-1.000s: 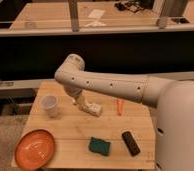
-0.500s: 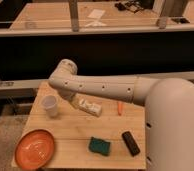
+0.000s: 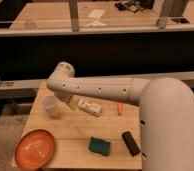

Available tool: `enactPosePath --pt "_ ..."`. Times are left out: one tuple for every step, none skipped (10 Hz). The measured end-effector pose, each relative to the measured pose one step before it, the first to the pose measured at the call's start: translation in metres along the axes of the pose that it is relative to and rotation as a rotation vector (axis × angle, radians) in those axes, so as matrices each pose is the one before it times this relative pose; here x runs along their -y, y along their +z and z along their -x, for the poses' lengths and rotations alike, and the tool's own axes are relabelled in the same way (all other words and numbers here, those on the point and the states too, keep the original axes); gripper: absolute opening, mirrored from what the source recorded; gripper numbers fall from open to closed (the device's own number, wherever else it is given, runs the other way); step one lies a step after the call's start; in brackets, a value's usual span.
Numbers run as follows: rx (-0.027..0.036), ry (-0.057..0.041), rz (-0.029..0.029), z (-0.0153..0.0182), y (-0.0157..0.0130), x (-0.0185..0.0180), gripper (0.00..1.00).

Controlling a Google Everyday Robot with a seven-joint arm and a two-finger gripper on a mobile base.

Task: Pick up the ceramic cup

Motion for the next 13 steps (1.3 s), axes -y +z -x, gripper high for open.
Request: enactPosePath --pt "0.00565 -0.012 -0.00308 0.00176 0.00344 0.00228 0.8" --pt "0.00247 -0.00741 -0.00075 0.00054 0.00232 0.00105 0.8" --pt "0.00589 -0.01192 -0.00157 0.00371 0.00284 0.00324 0.8" --pt "0.00709 -0.01486 -0.00302 0.00197 0.00435 0.00223 0.8" --pt "0.00408 -0.01254 -0.00263 0.0015 0.0053 0.0038 0.8" --pt "0.01052 -0.01149 -0.00007 0.00538 0.00497 0.00543 0.8" --pt "0.00296 -0.00972 -0.00084 0.00034 0.00313 0.0022 0.8" --pt "0.00201 -0.01005 0.00097 -0.00054 0.00376 0.00137 0.8" --pt "0.00953 -0.01203 0.00064 0.00473 0.00382 0.00421 0.8" --pt "0.0014 -0.01353 -0.00232 0.00095 0.00299 0.00351 0.8" --pt "0.00202 -0.00658 0.00179 0.00079 0.00536 0.00096 0.8" --pt "0.00508 -0.00752 -0.00111 0.00265 0.00236 0.00426 0.8" --pt "0.00461 -0.00708 0.00138 0.00274 0.00223 0.00387 0.8"
